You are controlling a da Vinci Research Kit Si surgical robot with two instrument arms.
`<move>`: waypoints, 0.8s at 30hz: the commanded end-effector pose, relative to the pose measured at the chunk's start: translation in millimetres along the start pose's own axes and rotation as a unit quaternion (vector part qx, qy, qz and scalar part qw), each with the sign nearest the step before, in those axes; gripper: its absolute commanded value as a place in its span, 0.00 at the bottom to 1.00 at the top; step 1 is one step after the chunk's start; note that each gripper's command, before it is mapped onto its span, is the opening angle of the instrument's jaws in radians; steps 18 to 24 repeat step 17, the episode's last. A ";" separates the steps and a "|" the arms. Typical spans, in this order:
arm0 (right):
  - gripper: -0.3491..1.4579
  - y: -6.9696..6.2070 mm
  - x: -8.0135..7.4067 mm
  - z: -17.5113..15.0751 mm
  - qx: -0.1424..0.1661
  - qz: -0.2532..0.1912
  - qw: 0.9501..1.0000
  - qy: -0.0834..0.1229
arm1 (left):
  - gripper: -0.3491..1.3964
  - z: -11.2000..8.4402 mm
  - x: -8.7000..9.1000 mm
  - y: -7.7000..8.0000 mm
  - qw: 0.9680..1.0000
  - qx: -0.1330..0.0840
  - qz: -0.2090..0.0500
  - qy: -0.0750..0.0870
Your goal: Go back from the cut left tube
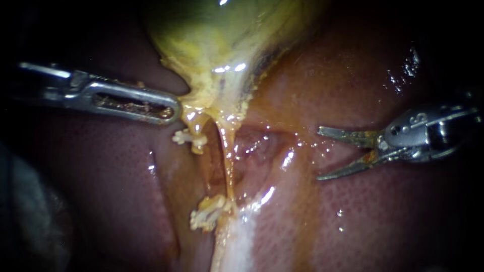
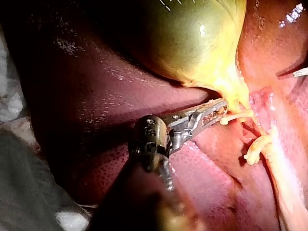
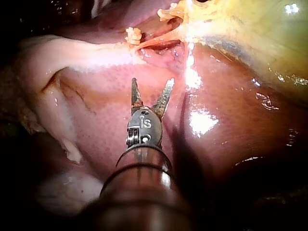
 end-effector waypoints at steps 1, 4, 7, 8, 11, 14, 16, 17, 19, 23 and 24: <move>0.99 0.0 0.0 0.0 0.000 0.000 1.000 0.000 | 0.00 0.3 -0.1 -0.4 1.000 0.003 0.002 0.000; 0.99 0.0 -0.1 -0.1 0.000 0.000 1.000 0.000 | 0.00 0.9 -0.3 -1.1 1.000 0.004 0.003 -0.003; 0.99 0.1 -0.2 -0.2 0.000 0.000 1.000 0.000 | 0.00 1.3 -0.3 -1.2 1.000 0.005 0.004 -0.002; 0.99 0.1 -0.2 -0.2 0.000 0.000 1.000 0.000 | 0.00 1.4 -0.3 -1.2 1.000 0.004 0.004 -0.003; 0.99 0.1 -0.2 -0.2 0.000 0.000 1.000 0.000 | 0.00 1.4 -0.3 -1.2 1.000 0.005 0.004 -0.002; 0.99 0.1 -0.2 -0.2 0.000 0.000 1.000 0.000 | 0.00 1.4 -0.3 -1.2 1.000 0.004 0.004 -0.003; 0.99 0.1 -0.1 -0.2 0.000 0.000 1.000 0.000 | 0.00 1.3 -0.4 -1.2 1.000 0.004 0.004 -0.003; 0.99 0.1 -0.1 -0.2 0.000 0.000 1.000 0.000 | 0.00 1.2 -0.4 -1.2 1.000 0.004 0.004 -0.003; 0.99 0.1 -0.1 -0.2 0.000 0.000 1.000 0.000 | 0.00 1.2 -0.4 -1.2 1.000 0.004 0.004 -0.003; 0.99 0.1 -0.1 -0.2 0.000 0.000 1.000 0.000 | 0.00 1.2 -0.4 -1.2 1.000 0.004 0.004 -0.003; 0.99 0.1 -0.1 -0.2 0.000 0.000 1.000 0.000 | 0.00 1.2 -0.4 -1.2 1.000 0.004 0.004 -0.003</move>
